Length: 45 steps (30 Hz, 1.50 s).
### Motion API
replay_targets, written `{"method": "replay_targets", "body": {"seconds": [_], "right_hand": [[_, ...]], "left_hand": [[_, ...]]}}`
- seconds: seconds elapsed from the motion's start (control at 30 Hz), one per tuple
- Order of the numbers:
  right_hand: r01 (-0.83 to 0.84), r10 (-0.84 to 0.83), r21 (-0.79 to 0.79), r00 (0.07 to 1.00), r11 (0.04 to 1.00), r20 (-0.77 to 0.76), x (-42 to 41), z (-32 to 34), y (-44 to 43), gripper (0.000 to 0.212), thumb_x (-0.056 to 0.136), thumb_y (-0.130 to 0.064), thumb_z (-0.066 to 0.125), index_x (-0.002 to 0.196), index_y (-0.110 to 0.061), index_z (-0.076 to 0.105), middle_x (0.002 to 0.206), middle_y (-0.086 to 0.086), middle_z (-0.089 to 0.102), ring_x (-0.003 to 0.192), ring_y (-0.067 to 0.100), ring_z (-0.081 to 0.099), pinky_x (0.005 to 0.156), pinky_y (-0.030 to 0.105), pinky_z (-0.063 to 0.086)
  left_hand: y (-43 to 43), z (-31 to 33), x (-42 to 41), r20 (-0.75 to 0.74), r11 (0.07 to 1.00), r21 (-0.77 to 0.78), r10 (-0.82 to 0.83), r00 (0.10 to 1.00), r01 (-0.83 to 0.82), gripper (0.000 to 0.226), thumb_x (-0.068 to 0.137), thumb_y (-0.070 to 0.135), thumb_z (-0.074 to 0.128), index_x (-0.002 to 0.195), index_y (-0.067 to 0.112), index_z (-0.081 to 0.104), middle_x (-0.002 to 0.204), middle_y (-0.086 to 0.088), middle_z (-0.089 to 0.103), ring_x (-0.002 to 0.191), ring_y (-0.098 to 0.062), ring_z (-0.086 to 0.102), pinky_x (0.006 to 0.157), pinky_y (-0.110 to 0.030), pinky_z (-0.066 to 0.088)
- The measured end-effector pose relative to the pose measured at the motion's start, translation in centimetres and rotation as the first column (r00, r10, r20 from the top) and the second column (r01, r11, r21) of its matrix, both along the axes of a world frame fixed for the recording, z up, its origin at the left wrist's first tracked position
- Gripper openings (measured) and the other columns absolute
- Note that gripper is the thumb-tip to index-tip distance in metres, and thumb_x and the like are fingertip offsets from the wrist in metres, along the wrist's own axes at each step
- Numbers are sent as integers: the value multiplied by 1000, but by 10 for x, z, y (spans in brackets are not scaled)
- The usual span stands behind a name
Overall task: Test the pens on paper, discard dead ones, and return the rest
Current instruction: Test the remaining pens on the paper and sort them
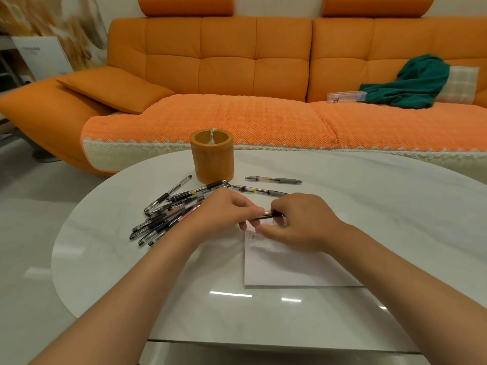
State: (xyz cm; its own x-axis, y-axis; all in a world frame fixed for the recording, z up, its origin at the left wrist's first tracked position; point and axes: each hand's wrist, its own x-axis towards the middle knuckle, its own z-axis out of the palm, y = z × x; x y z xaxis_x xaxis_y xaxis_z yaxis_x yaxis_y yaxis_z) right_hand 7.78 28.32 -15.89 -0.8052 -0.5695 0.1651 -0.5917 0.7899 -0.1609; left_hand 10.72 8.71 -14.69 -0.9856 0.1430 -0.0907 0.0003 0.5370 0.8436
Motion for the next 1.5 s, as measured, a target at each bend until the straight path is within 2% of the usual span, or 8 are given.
{"method": "replay_targets", "body": {"seconds": [0.1, 0.27, 0.43, 0.6, 0.7, 0.93, 1.17, 1.5], "right_hand": [[45, -33, 84, 989, 995, -142, 1, 1, -6, 76, 67, -90, 25, 53, -19, 46, 46, -2, 41, 46, 14, 36, 46, 29, 21], [8, 7, 64, 972, 998, -235, 2, 0, -8, 69, 70, -80, 30, 45, -15, 32, 39, 1, 20, 43, 18, 17, 46, 30, 15], [-17, 23, 39, 987, 999, -159, 1, -4, -8, 64, 72, -77, 30, 50, -17, 38, 44, 1, 35, 45, 17, 28, 46, 30, 19], [-44, 55, -160, 997, 986, 60, -11, -8, -6, 11, 95, -29, 53, 105, -27, 50, 96, -10, 54, 76, 9, 47, 63, 27, 40], [-13, 35, -250, 996, 968, 86, -18, -15, -8, 23, 97, -8, 51, 114, -23, 53, 113, -4, 47, 89, 15, 49, 78, 34, 46], [46, -46, -157, 999, 987, 6, -43, -16, -20, 33, 94, -17, 63, 126, -23, 63, 101, -7, 60, 97, 16, 54, 78, 28, 41], [37, -39, -62, 999, 997, -28, -60, -10, -44, 18, 94, -24, 64, 110, -23, 73, 102, -2, 64, 97, 20, 58, 77, 31, 47], [-17, 33, 72, 975, 997, -222, -60, 8, -81, 24, 97, -31, 58, 120, -27, 67, 112, -2, 65, 98, 20, 59, 73, 31, 43]], "left_hand": [[0, 4, 2, 90, 999, 37, -38, 995, 34, 17, 88, 36, 73, 84, 23, 83, 77, -2, 77, 66, 1, 64, 66, -23, 44], [4, 6, 8, 167, 992, 117, -65, 984, 46, 15, 87, 27, 75, 84, 15, 82, 80, -6, 77, 64, 0, 64, 68, -25, 43], [2, 4, 4, 164, 996, 81, -54, 985, 41, 11, 86, 29, 75, 84, 21, 83, 83, -7, 77, 72, -5, 65, 70, -28, 46], [-5, -3, -10, -138, 983, 14, 182, 974, -181, 14, 91, 31, 70, 84, 24, 79, 81, 8, 74, 78, -8, 65, 73, -32, 53], [-16, -6, -15, -275, 968, -90, 202, 940, -234, 8, 93, 32, 68, 94, 29, 76, 85, 17, 68, 83, -2, 59, 72, -27, 48], [-58, -19, -8, -350, 675, -665, 95, 932, -319, 36, 91, 38, 63, 127, 36, 60, 127, 7, 53, 121, -17, 41, 96, -33, 38], [-76, -23, 4, -311, 619, -720, 115, 944, -313, 56, 94, 48, 55, 146, 31, 44, 149, 1, 37, 136, -22, 29, 109, -39, 30], [-91, -20, 7, -216, 760, -612, 104, 971, -218, 49, 97, 40, 55, 144, 28, 49, 142, 2, 46, 130, -20, 35, 106, -39, 40]]}}
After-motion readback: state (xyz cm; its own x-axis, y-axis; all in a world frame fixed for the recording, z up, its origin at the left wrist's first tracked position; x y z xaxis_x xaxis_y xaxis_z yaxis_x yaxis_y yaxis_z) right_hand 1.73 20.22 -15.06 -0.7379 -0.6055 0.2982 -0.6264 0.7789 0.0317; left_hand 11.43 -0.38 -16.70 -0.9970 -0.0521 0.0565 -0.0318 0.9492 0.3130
